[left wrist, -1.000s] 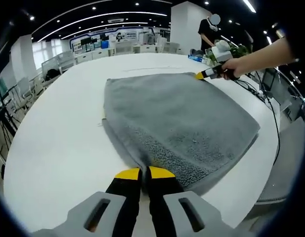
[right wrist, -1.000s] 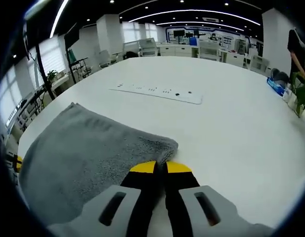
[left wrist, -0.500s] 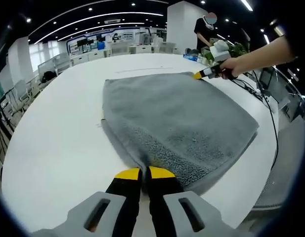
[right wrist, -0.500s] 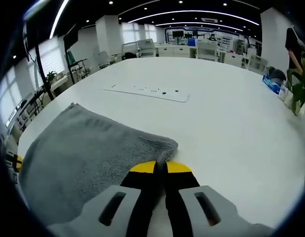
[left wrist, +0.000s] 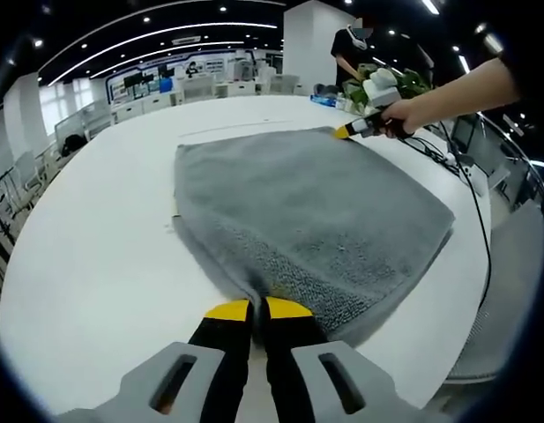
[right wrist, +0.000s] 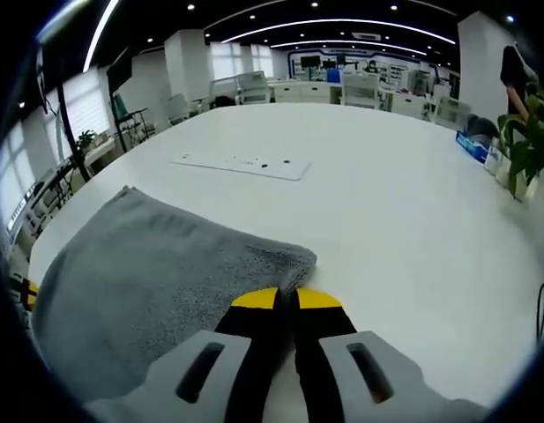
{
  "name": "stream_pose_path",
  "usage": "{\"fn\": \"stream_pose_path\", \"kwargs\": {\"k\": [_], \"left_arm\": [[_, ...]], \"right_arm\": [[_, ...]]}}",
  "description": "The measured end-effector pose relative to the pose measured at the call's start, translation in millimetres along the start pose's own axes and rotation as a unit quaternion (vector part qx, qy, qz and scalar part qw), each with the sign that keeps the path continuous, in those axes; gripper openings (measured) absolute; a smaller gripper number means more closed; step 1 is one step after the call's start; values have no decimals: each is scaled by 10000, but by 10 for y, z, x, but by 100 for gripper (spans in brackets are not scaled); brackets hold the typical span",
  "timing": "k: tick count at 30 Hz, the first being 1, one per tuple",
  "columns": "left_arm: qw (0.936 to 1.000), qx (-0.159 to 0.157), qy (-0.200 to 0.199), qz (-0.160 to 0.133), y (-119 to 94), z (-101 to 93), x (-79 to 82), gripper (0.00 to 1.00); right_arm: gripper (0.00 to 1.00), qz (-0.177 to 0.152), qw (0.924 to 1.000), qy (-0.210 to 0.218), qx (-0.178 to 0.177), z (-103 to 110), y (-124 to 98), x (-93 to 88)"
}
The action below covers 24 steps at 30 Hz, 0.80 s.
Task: Fold the towel on the table until its edges align and the towel forms a compact rectangular stack.
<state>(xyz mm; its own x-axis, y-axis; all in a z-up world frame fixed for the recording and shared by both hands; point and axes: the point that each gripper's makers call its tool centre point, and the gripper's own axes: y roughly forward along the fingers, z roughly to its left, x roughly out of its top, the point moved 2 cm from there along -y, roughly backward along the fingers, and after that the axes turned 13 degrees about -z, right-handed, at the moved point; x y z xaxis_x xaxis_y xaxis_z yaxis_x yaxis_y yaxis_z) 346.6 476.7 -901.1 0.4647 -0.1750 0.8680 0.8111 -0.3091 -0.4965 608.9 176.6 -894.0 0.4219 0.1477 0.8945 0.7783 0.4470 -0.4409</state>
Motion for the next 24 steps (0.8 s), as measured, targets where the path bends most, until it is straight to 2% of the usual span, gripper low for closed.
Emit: {"fn": "stream_pose_path", "kwargs": {"k": [13, 17, 20, 22, 24], "left_arm": [[10000, -70, 66, -14, 93, -118, 38, 5], [9995, 54, 305, 4, 100, -134, 43, 5], [9995, 113, 299, -5, 97, -122, 43, 5], [9993, 176, 315, 40, 96, -122, 49, 5], [9980, 330, 510, 174, 70, -81, 49, 5]], "right_arm": [[4, -43, 10000, 31, -35, -134, -59, 0], [4, -57, 10000, 36, -33, -140, -52, 1], [4, -93, 9999, 48, -42, -146, -47, 0], [4, -93, 9999, 88, -64, -149, -45, 1], [4, -85, 9999, 58, -85, -152, -46, 1]]}}
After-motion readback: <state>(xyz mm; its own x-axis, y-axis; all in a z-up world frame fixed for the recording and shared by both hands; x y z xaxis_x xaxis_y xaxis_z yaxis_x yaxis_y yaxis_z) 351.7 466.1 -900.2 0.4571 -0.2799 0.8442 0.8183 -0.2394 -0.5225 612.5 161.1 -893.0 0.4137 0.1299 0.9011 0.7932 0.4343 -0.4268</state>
